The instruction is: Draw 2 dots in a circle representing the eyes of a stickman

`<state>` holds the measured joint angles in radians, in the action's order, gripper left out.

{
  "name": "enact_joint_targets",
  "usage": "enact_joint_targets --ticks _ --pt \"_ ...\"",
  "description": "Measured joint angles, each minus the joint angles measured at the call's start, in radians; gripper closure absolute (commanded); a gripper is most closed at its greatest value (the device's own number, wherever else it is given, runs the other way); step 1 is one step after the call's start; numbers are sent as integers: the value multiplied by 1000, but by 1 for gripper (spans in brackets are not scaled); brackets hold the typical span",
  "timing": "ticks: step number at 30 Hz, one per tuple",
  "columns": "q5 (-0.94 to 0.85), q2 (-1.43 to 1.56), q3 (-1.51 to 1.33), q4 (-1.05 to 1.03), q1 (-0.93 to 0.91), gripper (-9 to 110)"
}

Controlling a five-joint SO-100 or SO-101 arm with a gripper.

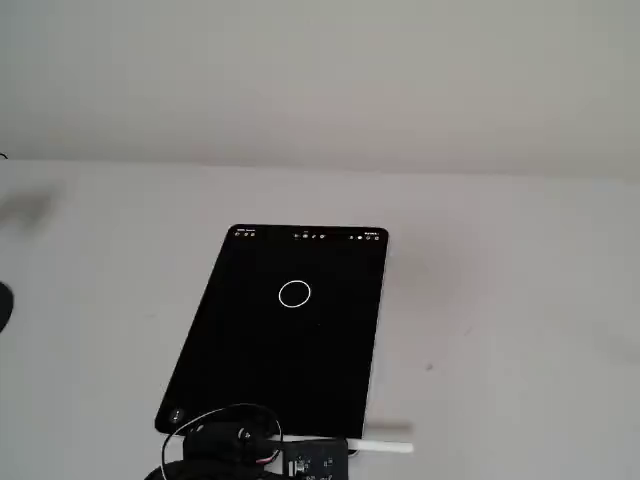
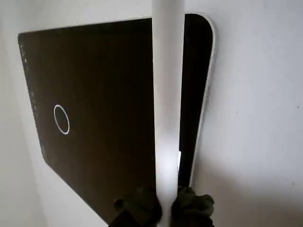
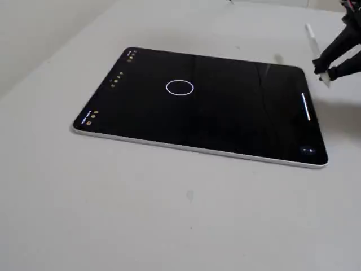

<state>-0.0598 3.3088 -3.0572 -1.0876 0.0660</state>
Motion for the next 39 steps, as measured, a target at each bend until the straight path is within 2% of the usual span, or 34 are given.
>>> enact_joint_targets --ticks 2,9,12,16,18,23,26,31,39 --pt "-49 0 -26 49 0 101" --pt "-422 2 -84 302 44 101" --pt "-505 -97 -84 512 87 101" --pt "-571 -376 -84 891 120 102" --pt "-664 -551 -38 1100 143 102" --pt "-905 -1250 252 1807 161 102" --pt "-969 -1694 428 2066 163 102" --pt "-1045 -2111 647 2175 167 102" --pt "-1069 -2244 828 2180 173 102"
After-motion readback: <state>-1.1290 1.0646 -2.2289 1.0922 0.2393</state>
